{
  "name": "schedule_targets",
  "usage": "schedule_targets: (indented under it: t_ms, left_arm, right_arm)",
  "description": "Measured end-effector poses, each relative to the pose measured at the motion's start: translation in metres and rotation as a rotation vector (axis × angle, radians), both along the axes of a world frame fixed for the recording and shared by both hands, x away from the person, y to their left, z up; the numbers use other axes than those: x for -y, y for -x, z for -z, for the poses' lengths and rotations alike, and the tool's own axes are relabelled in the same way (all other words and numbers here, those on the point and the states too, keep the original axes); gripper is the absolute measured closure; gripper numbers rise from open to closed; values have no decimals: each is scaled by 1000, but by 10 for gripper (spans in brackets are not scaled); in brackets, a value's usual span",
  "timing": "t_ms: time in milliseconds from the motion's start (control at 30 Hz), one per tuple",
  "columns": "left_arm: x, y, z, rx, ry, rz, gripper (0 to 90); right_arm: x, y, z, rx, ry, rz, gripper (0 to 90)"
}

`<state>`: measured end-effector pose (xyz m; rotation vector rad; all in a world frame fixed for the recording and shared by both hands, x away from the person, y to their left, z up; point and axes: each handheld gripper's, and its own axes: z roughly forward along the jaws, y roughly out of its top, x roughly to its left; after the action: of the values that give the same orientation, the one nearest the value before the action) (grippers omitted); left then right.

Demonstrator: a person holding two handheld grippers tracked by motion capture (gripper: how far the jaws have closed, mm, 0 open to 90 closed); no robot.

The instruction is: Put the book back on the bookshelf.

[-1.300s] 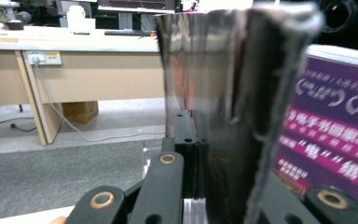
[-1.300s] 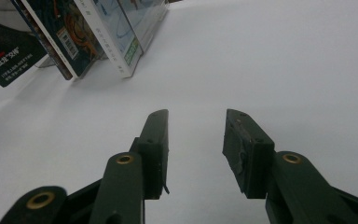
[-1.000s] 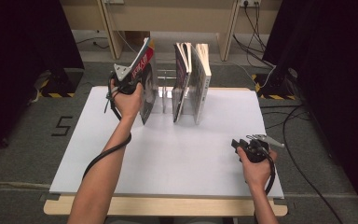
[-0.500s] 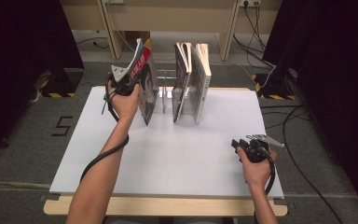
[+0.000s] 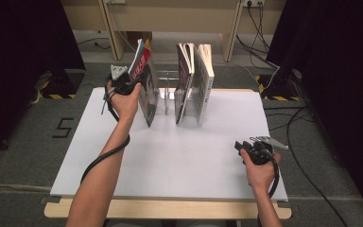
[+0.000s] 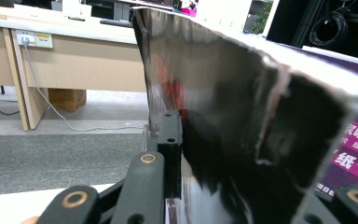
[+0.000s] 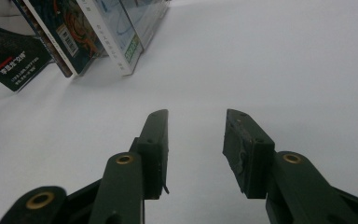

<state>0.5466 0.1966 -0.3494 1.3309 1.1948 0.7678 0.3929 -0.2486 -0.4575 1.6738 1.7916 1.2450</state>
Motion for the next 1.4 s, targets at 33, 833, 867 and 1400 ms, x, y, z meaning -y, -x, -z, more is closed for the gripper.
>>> schedule_targets:
  t_ms: [33,833,867,1400]
  left_arm:
    - [0,-1,1,-6,10,0,726]
    - [0,-9,-2,-84,-13,5,861]
    - [2,-9,-2,-79,-24,4,861]
    - [10,-7,5,14,-101,-50,862]
  right_arm:
    - [0,0,0,-1,0,-1,606]
    - [-1,-1,3,-18,1,-7,605]
    - [-1,-1,3,-16,0,-6,605]
    - [0,-1,2,-16,-3,-1,606]
